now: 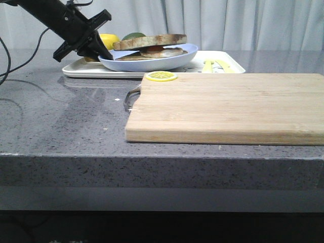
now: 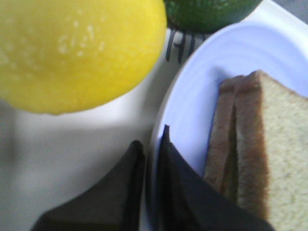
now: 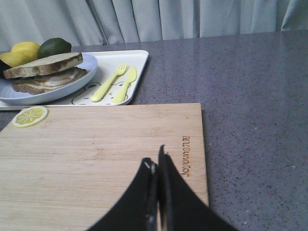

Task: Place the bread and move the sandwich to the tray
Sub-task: 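Lower the plate onto the tray and open the left gripper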

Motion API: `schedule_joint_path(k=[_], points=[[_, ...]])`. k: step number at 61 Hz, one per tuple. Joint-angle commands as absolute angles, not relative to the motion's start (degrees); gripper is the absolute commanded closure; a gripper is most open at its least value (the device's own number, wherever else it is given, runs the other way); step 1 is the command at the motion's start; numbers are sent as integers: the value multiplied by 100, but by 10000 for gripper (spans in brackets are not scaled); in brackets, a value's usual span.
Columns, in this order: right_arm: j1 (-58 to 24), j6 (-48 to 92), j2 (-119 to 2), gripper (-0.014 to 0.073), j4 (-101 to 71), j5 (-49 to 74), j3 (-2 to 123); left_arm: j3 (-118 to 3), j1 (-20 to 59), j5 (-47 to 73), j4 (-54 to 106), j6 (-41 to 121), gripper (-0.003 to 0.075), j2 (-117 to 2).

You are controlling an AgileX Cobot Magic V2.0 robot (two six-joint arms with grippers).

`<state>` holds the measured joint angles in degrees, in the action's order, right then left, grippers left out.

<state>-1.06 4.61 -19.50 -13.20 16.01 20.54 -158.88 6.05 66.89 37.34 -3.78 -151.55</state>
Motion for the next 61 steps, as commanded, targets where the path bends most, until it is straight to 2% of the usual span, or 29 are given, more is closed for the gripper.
schedule_joint_path(k=[1,5,13,30,34,38,46,51,61], points=[[-95,464,-1986,653,-1364,1129,2201,-16071,613,6220,3948,-249,499,-14734],[-95,464,-1986,653,-1364,1129,2201,-16071,613,6063,3948,-249,379,-14734],[-95,464,-1986,653,-1364,1129,2201,-16080,590,6115,3948,-249,269,-14723],[-95,464,-1986,653,-1364,1129,2201,-16804,436,7190,3958,-249,266,-14723],[-95,464,-1986,653,-1364,1125,2201,-16951,410,7206,3958,-249,292,-14723],[-95,464,-1986,653,-1364,1122,2201,-17105,388,7206,3958,-276,360,-14723],[-95,464,-1986,653,-1364,1128,2201,-17271,388,7206,4072,-460,574,-14702],[-95,464,-1986,653,-1364,1162,2201,-17339,388,7206,4248,-460,744,-14617],[-95,464,-1986,653,-1364,1126,2201,-17339,361,7206,4170,-460,741,-14239]])
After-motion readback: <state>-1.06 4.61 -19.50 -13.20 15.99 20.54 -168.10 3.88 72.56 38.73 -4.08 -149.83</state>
